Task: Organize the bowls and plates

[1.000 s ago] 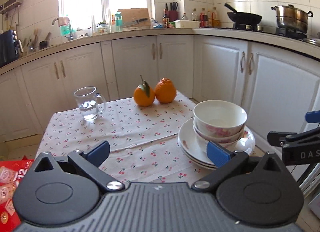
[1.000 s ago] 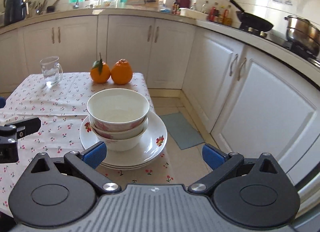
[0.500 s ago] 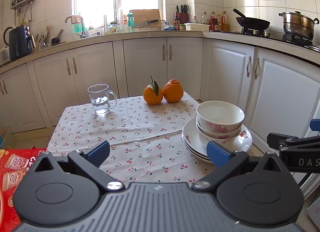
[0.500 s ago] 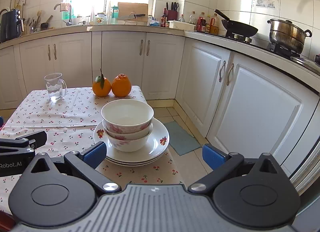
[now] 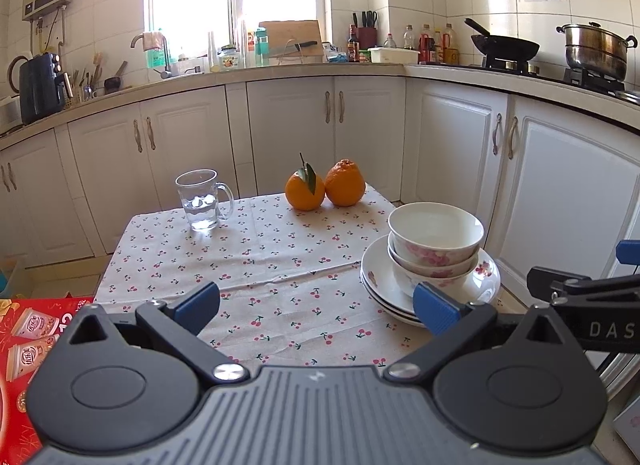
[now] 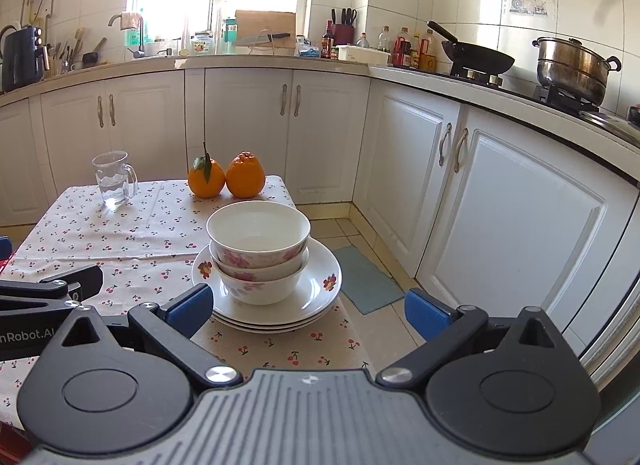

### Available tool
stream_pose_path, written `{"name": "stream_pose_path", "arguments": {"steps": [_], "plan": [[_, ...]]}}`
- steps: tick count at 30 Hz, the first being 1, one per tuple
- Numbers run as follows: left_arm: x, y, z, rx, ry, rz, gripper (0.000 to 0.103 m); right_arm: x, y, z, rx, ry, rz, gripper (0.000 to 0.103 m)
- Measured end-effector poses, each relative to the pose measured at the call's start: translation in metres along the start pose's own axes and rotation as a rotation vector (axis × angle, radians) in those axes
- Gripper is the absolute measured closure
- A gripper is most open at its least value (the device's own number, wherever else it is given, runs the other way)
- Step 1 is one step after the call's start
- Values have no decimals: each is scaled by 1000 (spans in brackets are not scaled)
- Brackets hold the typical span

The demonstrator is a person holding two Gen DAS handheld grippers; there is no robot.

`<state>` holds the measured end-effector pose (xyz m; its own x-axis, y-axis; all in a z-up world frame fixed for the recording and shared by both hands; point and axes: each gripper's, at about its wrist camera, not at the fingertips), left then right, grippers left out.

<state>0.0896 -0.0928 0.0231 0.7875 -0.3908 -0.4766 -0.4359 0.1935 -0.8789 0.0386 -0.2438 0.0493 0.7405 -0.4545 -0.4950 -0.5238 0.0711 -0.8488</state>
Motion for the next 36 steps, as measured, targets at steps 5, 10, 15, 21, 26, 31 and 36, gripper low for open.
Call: {"name": "stream_pose_path", "arguments": {"steps": [5,10,15,21,26,31,36], "plan": [[-1,0,1,-1,-3,-2,1,0,0,0,1,-1,-2,0],[-2,0,2,-4,0,-4,1,-2,-1,0,0,0,-6,0],[-2,-1,3,-7,0,-5,1,-3,-1,1,-3,2,-9,0],[-2,-2,3,-7,-4,-2,1,-4,-2,1,-4,-6,-13,0],[-2,-1,3,-7,-4,0,1,-5,-2,1,-4,-7,-14,0],[-1,-1,3,-7,-3,2,1,-5,-2,1,-4,-5,-13,0],[-1,0,3,-7,-4,2,1,-7,-1,1,-6,-3,-16,0]]}}
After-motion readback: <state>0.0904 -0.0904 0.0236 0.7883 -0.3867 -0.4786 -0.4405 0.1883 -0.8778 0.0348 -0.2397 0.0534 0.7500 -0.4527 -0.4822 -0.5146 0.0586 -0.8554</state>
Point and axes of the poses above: each gripper's, at about its wrist camera, not at the fingertips, and x roughly the way its jaws point, z to its left, y to its underside, and after that the axes turned 10 degrees about y, right-handed
